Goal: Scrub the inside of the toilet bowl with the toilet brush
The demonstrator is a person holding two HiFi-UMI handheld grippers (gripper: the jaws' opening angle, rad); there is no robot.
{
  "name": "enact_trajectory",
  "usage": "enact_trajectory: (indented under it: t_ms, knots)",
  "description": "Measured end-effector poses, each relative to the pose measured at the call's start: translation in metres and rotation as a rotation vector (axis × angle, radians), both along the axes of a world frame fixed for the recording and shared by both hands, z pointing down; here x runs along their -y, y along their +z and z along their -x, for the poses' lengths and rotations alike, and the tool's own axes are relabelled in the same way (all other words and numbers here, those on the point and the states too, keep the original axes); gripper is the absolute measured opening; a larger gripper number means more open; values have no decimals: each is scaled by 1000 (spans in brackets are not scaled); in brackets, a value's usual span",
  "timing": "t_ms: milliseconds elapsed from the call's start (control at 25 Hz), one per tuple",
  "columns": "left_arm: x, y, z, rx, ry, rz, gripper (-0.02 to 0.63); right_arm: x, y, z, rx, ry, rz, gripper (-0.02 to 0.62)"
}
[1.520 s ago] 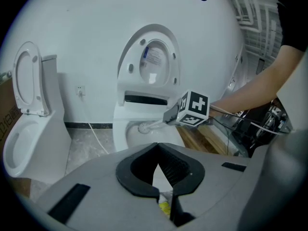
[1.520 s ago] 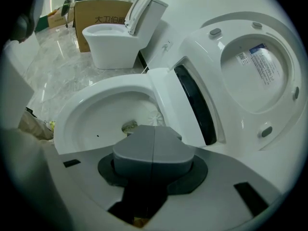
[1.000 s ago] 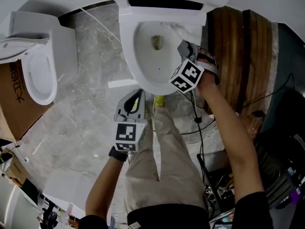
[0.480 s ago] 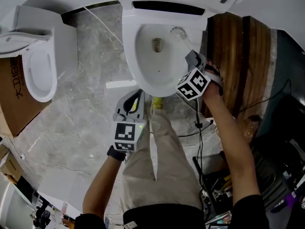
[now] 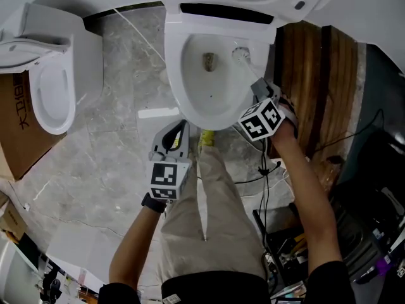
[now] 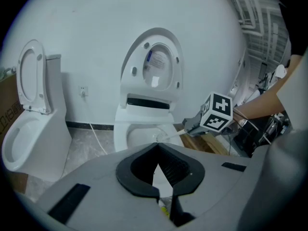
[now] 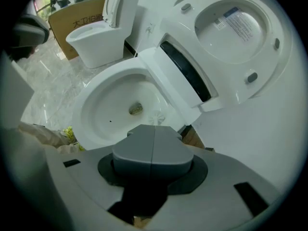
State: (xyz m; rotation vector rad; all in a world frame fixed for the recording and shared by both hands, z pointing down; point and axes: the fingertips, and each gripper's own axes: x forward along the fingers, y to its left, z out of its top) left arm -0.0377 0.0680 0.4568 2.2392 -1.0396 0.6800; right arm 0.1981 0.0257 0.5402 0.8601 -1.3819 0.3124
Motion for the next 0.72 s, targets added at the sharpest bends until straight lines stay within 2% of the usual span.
enact_trajectory:
  t_ms: [520, 720]
  knots:
    - [-2, -5, 16, -2, -15, -8, 17, -38, -7, 7, 10, 48, 54, 160]
    - [-5, -11, 13, -3, -3, -8, 17, -57, -11, 11, 35, 84, 109, 161]
